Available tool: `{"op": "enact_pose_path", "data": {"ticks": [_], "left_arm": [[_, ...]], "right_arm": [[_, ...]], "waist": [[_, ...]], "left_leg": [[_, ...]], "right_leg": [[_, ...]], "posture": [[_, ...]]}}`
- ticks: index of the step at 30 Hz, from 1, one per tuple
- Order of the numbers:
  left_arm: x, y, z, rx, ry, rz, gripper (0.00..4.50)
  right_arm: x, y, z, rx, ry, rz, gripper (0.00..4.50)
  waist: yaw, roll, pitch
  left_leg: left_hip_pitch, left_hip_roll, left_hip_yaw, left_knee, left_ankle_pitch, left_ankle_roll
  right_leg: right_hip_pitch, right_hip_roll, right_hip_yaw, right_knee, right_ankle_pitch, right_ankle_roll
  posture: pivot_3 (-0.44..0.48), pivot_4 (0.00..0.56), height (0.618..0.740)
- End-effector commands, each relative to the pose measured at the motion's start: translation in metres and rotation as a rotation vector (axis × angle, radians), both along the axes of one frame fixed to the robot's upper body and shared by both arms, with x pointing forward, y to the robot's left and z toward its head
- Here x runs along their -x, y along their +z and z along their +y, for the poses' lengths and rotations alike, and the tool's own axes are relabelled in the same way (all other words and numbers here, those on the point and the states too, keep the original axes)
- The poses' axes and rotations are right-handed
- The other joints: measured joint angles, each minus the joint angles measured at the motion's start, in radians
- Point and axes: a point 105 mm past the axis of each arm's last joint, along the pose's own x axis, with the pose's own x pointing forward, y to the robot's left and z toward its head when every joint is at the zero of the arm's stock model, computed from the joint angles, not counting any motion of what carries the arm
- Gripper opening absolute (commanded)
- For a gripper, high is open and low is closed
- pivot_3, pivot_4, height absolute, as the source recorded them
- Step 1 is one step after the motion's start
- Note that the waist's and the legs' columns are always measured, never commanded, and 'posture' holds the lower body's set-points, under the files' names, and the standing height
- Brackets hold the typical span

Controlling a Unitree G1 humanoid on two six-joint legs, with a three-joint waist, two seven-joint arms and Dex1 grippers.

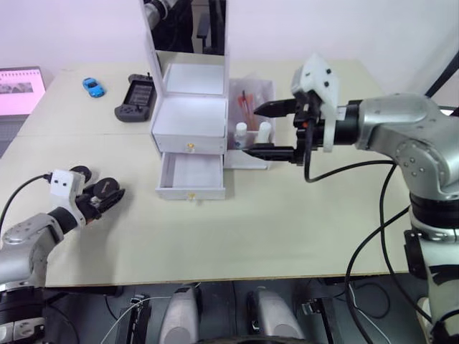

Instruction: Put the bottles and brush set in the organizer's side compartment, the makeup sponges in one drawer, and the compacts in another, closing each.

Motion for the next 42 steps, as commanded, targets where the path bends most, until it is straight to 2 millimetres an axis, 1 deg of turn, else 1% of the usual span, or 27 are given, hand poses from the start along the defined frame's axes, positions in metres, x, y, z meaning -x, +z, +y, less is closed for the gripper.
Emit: {"op": "enact_pose_path", "data": {"ticks": [1, 3, 5, 7, 9, 12, 16, 19, 22, 27, 31, 38, 42], "left_arm": [[-0.003, 0.053, -0.029, -0.009, -0.156, -0.109, 2.67], [-0.002, 0.065, -0.053, -0.012, -0.256, -0.111, 2.67], [0.000, 0.073, -0.076, -0.016, -0.348, -0.100, 2.67], [0.003, 0.077, -0.101, -0.027, -0.448, -0.080, 2.67], [0.005, 0.079, -0.118, -0.036, -0.514, -0.068, 2.67], [0.003, 0.079, -0.136, -0.065, -0.575, -0.062, 2.67], [-0.004, 0.075, -0.148, -0.085, -0.608, -0.051, 2.67], [-0.009, 0.067, -0.153, -0.119, -0.620, -0.040, 2.67], [-0.019, 0.062, -0.160, -0.120, -0.624, -0.033, 2.67], [-0.028, 0.057, -0.160, -0.147, -0.591, -0.049, 2.67], [-0.031, 0.051, -0.153, -0.170, -0.562, -0.037, 2.67], [-0.037, 0.039, -0.131, -0.255, -0.502, -0.024, 2.67], [-0.036, 0.035, -0.131, -0.239, -0.494, -0.024, 2.67]], "right_arm": [[0.005, 0.013, -0.001, -0.020, 0.018, -0.059, 4.50], [0.005, 0.014, -0.001, -0.019, 0.020, -0.064, 4.50], [0.005, 0.014, -0.001, -0.020, 0.019, -0.070, 4.50], [0.005, 0.014, -0.001, -0.022, 0.013, -0.076, 4.50], [0.006, 0.014, -0.002, -0.024, 0.008, -0.079, 4.50], [0.009, 0.014, -0.003, -0.027, -0.004, -0.081, 4.50], [0.011, 0.013, -0.006, -0.033, -0.027, -0.084, 4.50], [0.012, 0.013, -0.008, -0.035, -0.046, -0.087, 4.50], [0.014, 0.013, -0.011, -0.040, -0.072, -0.093, 4.50], [0.017, 0.012, -0.014, -0.043, -0.095, -0.097, 4.50], [0.017, 0.013, -0.015, -0.047, -0.110, -0.100, 4.50], [0.018, 0.013, -0.016, -0.046, -0.116, -0.101, 4.50], [0.019, 0.014, -0.015, -0.047, -0.111, -0.104, 4.50]], "waist": [[0.001, 0.000, 0.000], [0.000, 0.000, 0.000], [-0.001, 0.000, 0.000], [-0.001, 0.000, 0.000], [-0.002, 0.000, 0.000], [-0.003, 0.000, 0.000], [-0.002, 0.000, 0.000], [0.000, 0.000, 0.000], [0.002, 0.000, 0.000], [0.001, 0.000, 0.000], [0.000, 0.000, 0.000], [0.000, 0.000, 0.000], [0.001, 0.000, 0.000]], "left_leg": [[0.000, 0.000, 0.000, 0.000, 0.000, 0.000], [0.000, 0.000, 0.000, 0.000, 0.000, 0.000], [0.000, -0.001, 0.001, 0.001, 0.000, 0.000], [0.000, -0.001, 0.001, 0.000, 0.000, 0.000], [0.000, -0.001, 0.000, 0.001, 0.000, 0.000], [0.000, -0.001, 0.000, 0.001, 0.000, 0.000], [0.000, -0.001, 0.000, 0.001, 0.000, 0.000], [0.000, -0.001, -0.001, 0.001, 0.000, 0.000], [0.000, -0.001, 0.000, 0.002, 0.000, 0.000], [0.000, -0.001, -0.001, 0.002, 0.000, 0.000], [0.000, -0.001, -0.001, 0.002, 0.000, 0.000], [0.000, -0.001, -0.001, 0.002, 0.000, 0.000], [0.000, -0.001, -0.001, 0.002, 0.000, 0.000]], "right_leg": [[0.000, 0.000, 0.000, 0.000, 0.000, 0.000], [0.001, 0.000, 0.000, 0.000, 0.000, 0.000], [0.001, 0.000, 0.000, 0.000, 0.000, 0.000], [0.001, 0.001, 0.000, 0.000, 0.000, 0.000], [0.000, 0.002, 0.000, 0.000, 0.000, 0.000], [0.000, 0.003, 0.000, 0.000, 0.000, 0.000], [0.000, 0.004, 0.001, 0.001, 0.000, 0.000], [0.000, 0.004, 0.001, 0.001, 0.000, 0.000], [0.000, 0.004, 0.001, 0.001, 0.000, 0.000], [0.001, 0.004, 0.001, 0.001, 0.000, 0.000], [0.000, 0.004, 0.001, 0.001, 0.000, 0.000], [0.000, 0.004, 0.000, 0.001, 0.000, 0.000], [0.000, 0.004, 0.001, 0.001, 0.000, 0.000]], "posture": [[0.000, 0.150, 0.740], [0.000, 0.150, 0.740], [0.000, 0.150, 0.740], [0.000, 0.150, 0.740], [0.000, 0.150, 0.740], [0.000, 0.150, 0.740], [0.000, 0.150, 0.740], [0.000, 0.150, 0.740], [0.000, 0.150, 0.740], [0.000, 0.150, 0.740], [0.000, 0.150, 0.740], [0.000, 0.150, 0.740], [0.000, 0.150, 0.740]]}}
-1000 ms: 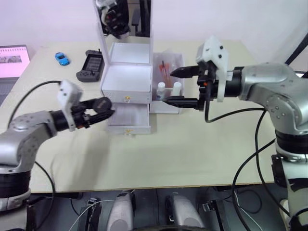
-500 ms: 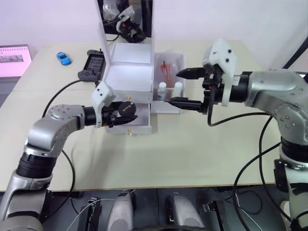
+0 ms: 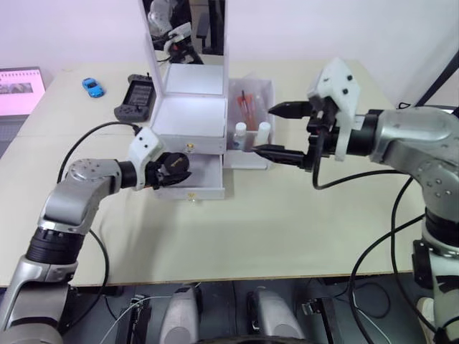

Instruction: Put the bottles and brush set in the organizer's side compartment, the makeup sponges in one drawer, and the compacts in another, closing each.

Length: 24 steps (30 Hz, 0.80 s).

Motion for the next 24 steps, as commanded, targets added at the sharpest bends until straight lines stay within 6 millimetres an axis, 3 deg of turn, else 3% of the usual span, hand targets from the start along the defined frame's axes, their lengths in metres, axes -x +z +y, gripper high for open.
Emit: {"op": "enact_pose_path", "data": {"ticks": [1, 6, 10, 19, 24], "left_arm": [[0.001, 0.007, -0.003, 0.002, -0.012, -0.051, 2.67], [0.001, 0.004, -0.004, 0.000, -0.009, -0.053, 2.67], [0.000, 0.011, -0.002, 0.020, -0.002, -0.066, 4.48], [0.010, 0.033, 0.003, 0.049, -0.038, -0.069, 4.48], [0.019, 0.045, 0.024, 0.070, -0.031, -0.064, 4.48]], "right_arm": [[0.006, 0.013, 0.000, -0.008, 0.011, -0.063, 4.50], [0.006, 0.013, 0.000, -0.006, 0.013, -0.064, 4.50], [0.006, 0.013, 0.000, -0.001, 0.014, -0.066, 4.50], [0.005, 0.012, -0.005, 0.009, 0.016, -0.065, 4.50], [0.001, 0.000, -0.032, 0.036, -0.037, -0.058, 4.50]], "waist": [[0.000, 0.000, 0.000], [0.001, 0.000, 0.000], [0.001, 0.000, 0.000], [0.000, 0.000, 0.000], [0.002, 0.000, 0.000]], "left_leg": [[0.000, 0.000, 0.000, 0.000, 0.000, 0.000], [0.000, 0.000, 0.000, 0.000, 0.000, 0.000], [0.000, 0.000, 0.000, 0.000, 0.000, 0.000], [0.000, 0.000, 0.000, 0.000, 0.000, 0.000], [0.000, 0.000, 0.000, 0.000, 0.000, 0.000]], "right_leg": [[0.000, 0.000, 0.000, 0.000, 0.000, 0.000], [0.000, 0.000, 0.000, 0.000, 0.000, 0.000], [0.000, 0.000, 0.000, 0.000, 0.000, 0.000], [0.000, 0.000, 0.000, 0.000, 0.000, 0.000], [0.000, 0.000, 0.000, 0.000, 0.000, 0.000]], "posture": [[0.000, 0.150, 0.740], [0.000, 0.150, 0.740], [0.000, 0.150, 0.740], [0.000, 0.150, 0.740], [0.000, 0.150, 0.740]]}}
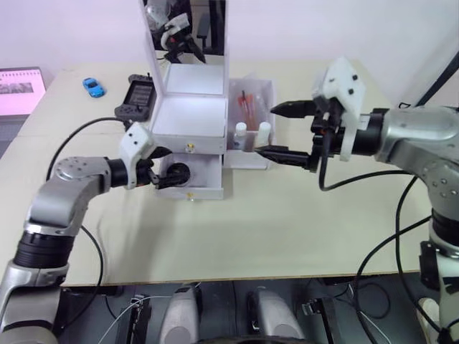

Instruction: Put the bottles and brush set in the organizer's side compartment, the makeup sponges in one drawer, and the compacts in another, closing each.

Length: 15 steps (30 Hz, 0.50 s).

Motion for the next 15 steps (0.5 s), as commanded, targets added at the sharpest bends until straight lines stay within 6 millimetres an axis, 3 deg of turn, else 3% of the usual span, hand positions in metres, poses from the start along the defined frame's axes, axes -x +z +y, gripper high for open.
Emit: {"op": "enact_pose_path", "data": {"ticks": [1, 2, 7, 11, 15], "left_arm": [[0.005, 0.021, 0.019, 0.020, 0.019, -0.050, 4.48], [0.005, 0.022, 0.026, 0.015, 0.037, -0.056, 4.48], [-0.005, 0.019, 0.108, -0.038, 0.331, -0.093, 4.48], [0.010, 0.013, 0.155, 0.020, 0.494, -0.079, 4.48], [0.039, -0.009, 0.204, 0.020, 0.662, -0.048, 4.48]], "right_arm": [[-0.002, 0.005, -0.024, -0.001, -0.059, -0.058, 4.50], [-0.004, 0.003, -0.032, -0.003, -0.082, -0.062, 4.50], [-0.015, -0.016, -0.093, -0.082, -0.258, -0.024, 4.50], [-0.021, -0.030, -0.122, -0.057, -0.355, -0.017, 4.50], [-0.031, -0.043, -0.139, -0.051, -0.431, -0.010, 4.50]], "waist": [[0.000, 0.000, 0.000], [0.000, 0.000, 0.000], [-0.001, 0.000, 0.000], [-0.008, 0.000, 0.000], [-0.009, 0.000, 0.000]], "left_leg": [[0.000, 0.000, 0.000, 0.000, 0.000, 0.000], [0.000, 0.000, 0.000, 0.000, 0.000, 0.000], [0.001, 0.000, 0.000, 0.001, 0.000, 0.000], [0.001, 0.000, 0.002, -0.001, 0.000, 0.000], [0.001, 0.001, 0.003, -0.001, 0.000, 0.000]], "right_leg": [[0.000, 0.000, 0.000, 0.000, 0.000, 0.000], [0.000, 0.000, 0.000, 0.000, 0.000, 0.000], [0.001, 0.000, 0.000, 0.000, 0.000, 0.000], [-0.001, 0.000, 0.001, 0.000, 0.000, 0.000], [-0.001, 0.000, 0.001, 0.000, 0.000, 0.000]], "posture": [[0.000, 0.150, 0.740], [0.000, 0.150, 0.740], [0.000, 0.150, 0.740], [0.000, 0.150, 0.740], [0.000, 0.150, 0.740]]}}
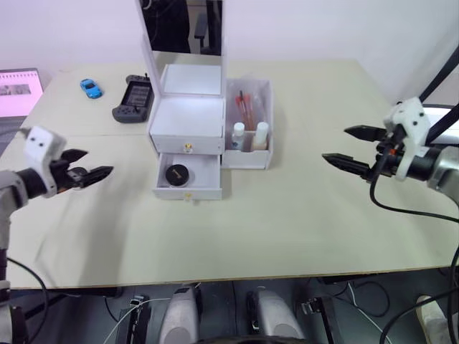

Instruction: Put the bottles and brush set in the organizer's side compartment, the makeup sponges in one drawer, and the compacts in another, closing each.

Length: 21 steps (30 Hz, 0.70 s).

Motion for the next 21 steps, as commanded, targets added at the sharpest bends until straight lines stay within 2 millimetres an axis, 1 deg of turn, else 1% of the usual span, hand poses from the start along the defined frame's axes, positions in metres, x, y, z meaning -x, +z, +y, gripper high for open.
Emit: {"op": "enact_pose_path", "data": {"ticks": [1, 3, 5, 9, 12, 15, 17, 19, 21], "left_arm": [[0.021, 0.003, 0.038, -0.010, 0.130, -0.046, 4.48], [0.040, -0.012, 0.063, -0.071, 0.216, -0.044, 4.48], [0.054, -0.021, 0.077, -0.101, 0.270, -0.051, 4.48], [0.069, -0.028, 0.081, -0.111, 0.290, -0.060, 4.48], [0.074, -0.031, 0.083, -0.094, 0.309, -0.066, 4.48], [0.071, -0.032, 0.076, -0.078, 0.294, -0.082, 4.48], [0.067, -0.030, 0.071, -0.070, 0.282, -0.094, 4.48], [0.063, -0.026, 0.066, -0.058, 0.269, -0.108, 4.48], [0.059, -0.022, 0.061, -0.050, 0.255, -0.117, 4.48]], "right_arm": [[-0.005, 0.002, -0.011, 0.038, -0.047, -0.047, 4.50], [-0.012, -0.013, -0.023, 0.075, -0.098, -0.012, 4.50], [-0.015, -0.024, -0.031, 0.076, -0.127, 0.034, 4.50], [-0.020, -0.026, -0.041, 0.077, -0.165, 0.033, 4.50], [-0.019, -0.026, -0.043, 0.077, -0.164, 0.033, 4.50], [-0.019, -0.017, -0.037, 0.066, -0.134, 0.016, 4.50], [-0.019, -0.010, -0.028, 0.061, -0.097, 0.001, 4.50], [-0.017, -0.002, -0.015, 0.049, -0.048, -0.013, 4.50], [-0.010, 0.007, 0.004, 0.046, 0.036, -0.022, 4.50]], "waist": [[0.002, 0.000, 0.000], [0.003, 0.000, 0.000], [0.004, 0.000, 0.000], [0.014, 0.000, 0.000], [0.012, -0.001, -0.001], [0.008, 0.000, -0.001], [0.007, 0.000, -0.001], [0.005, 0.000, -0.001], [0.004, 0.000, -0.001]], "left_leg": [[0.000, 0.000, 0.000, 0.000, 0.000, 0.000], [0.000, 0.000, 0.000, 0.000, 0.000, 0.000], [0.001, 0.000, 0.001, 0.000, 0.000, 0.000], [0.001, 0.000, 0.002, 0.000, 0.000, 0.000], [0.001, 0.000, 0.003, 0.000, 0.000, 0.000], [0.001, 0.000, 0.003, 0.000, 0.000, 0.000], [0.001, 0.000, 0.003, 0.000, 0.000, 0.000], [0.001, 0.000, 0.003, 0.000, 0.000, 0.000], [0.001, 0.001, 0.003, 0.000, 0.000, 0.000]], "right_leg": [[0.000, 0.000, 0.000, 0.000, 0.000, 0.000], [0.000, 0.000, 0.000, 0.000, 0.000, 0.000], [0.000, -0.001, 0.000, 0.000, 0.000, 0.000], [0.001, -0.004, 0.000, 0.000, 0.000, -0.001], [0.002, -0.004, 0.000, -0.001, 0.000, -0.001], [0.001, -0.004, 0.000, -0.001, 0.000, -0.001], [0.001, -0.004, 0.000, 0.000, 0.000, 0.000], [0.001, -0.003, 0.000, 0.000, 0.000, 0.000], [0.001, -0.002, 0.000, 0.000, 0.000, 0.000]], "posture": [[0.000, 0.150, 0.740], [0.000, 0.150, 0.740], [0.000, 0.150, 0.740], [0.000, 0.150, 0.740], [0.000, 0.150, 0.740], [0.000, 0.150, 0.740], [0.000, 0.150, 0.740], [0.000, 0.150, 0.740], [0.000, 0.150, 0.740]]}}
